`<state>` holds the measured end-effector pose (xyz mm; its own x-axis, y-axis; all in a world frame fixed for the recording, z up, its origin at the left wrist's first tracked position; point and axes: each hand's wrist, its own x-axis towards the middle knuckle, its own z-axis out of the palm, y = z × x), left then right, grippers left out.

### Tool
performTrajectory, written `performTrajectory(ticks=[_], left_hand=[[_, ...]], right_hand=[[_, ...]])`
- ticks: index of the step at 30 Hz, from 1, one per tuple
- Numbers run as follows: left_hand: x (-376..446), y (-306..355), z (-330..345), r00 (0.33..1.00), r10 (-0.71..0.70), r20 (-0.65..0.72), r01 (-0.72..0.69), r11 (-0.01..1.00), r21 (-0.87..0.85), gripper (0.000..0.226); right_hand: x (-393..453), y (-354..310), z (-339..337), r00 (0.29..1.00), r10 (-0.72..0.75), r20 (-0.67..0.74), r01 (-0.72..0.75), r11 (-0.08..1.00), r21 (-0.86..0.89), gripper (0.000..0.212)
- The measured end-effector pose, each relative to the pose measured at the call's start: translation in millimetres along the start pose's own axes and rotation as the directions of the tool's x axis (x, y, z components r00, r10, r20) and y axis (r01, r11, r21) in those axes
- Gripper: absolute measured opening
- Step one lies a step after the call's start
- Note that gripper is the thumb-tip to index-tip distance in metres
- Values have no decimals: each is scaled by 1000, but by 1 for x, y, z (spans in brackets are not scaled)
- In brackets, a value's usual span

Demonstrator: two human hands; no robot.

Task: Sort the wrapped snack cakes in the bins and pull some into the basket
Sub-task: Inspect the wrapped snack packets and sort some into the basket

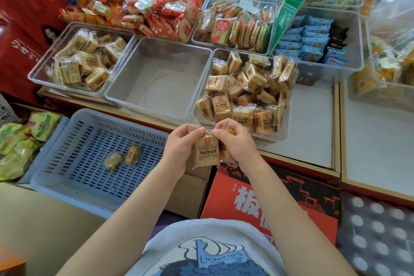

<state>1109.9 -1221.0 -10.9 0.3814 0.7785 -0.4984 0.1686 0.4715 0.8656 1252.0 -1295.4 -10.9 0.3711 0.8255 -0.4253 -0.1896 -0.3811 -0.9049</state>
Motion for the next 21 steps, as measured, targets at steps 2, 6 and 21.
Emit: performTrajectory(ticks=[2,6,21], left_hand=[[0,-1,1,1000,-5,24,4,1000,26,10],[0,0,-2,978,-67,197,42,991,127,30],[4,5,-8,982,-186,-34,140,838,-528,47]], right_hand=[[-1,0,0,999,-3,-39,4,1000,24,12],[0,2,-5,993,-19,-116,21,1000,18,10],[2,7,-1,995,-24,-92,21,999,-38,18]])
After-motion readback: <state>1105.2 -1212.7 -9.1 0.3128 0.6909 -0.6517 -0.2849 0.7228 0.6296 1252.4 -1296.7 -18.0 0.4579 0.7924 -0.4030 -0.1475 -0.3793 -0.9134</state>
